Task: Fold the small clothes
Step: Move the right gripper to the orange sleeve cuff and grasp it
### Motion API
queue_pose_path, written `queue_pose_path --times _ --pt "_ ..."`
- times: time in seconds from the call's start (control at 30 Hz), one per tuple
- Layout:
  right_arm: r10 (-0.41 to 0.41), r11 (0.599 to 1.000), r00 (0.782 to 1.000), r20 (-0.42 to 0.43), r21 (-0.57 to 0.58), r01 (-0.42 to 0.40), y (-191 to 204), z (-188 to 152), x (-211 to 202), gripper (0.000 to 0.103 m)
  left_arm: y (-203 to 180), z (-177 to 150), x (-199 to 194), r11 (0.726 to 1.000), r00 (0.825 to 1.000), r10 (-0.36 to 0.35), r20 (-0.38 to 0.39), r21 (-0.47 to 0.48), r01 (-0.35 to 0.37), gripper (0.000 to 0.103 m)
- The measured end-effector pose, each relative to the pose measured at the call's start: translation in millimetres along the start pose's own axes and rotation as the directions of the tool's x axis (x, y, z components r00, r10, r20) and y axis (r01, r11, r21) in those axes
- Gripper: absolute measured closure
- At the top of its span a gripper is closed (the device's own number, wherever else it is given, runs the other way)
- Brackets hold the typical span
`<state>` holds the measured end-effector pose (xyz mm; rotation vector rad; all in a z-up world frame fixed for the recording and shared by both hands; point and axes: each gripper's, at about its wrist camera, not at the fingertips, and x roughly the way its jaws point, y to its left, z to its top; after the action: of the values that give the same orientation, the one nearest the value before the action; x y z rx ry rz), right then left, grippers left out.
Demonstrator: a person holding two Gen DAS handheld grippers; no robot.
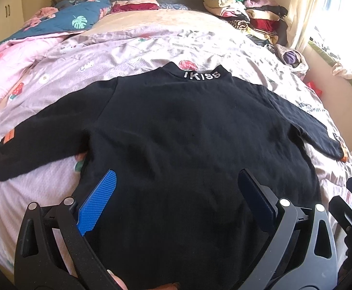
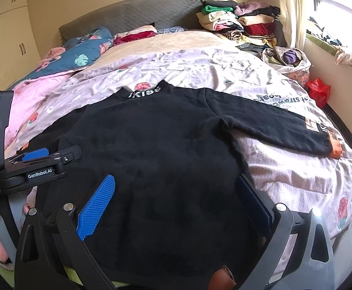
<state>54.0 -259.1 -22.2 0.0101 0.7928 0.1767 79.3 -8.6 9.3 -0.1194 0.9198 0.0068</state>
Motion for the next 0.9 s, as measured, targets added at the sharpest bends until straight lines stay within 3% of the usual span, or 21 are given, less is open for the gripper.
queue_pose_path --times 0.43,0.9 --pt "-0.049 0.995 0.999 0.018 0.083 0.048 -60 26 5 0.004 -15 30 30 1.0 0.999 -0.028 -0.032 -0.006 0.027 0.008" --pt "-0.229 0.95 0.973 -0.006 0.218 0.225 -179 39 -2 0.004 -45 80 67 1.0 0.999 -0.026 -0.022 -0.014 0.026 0.008"
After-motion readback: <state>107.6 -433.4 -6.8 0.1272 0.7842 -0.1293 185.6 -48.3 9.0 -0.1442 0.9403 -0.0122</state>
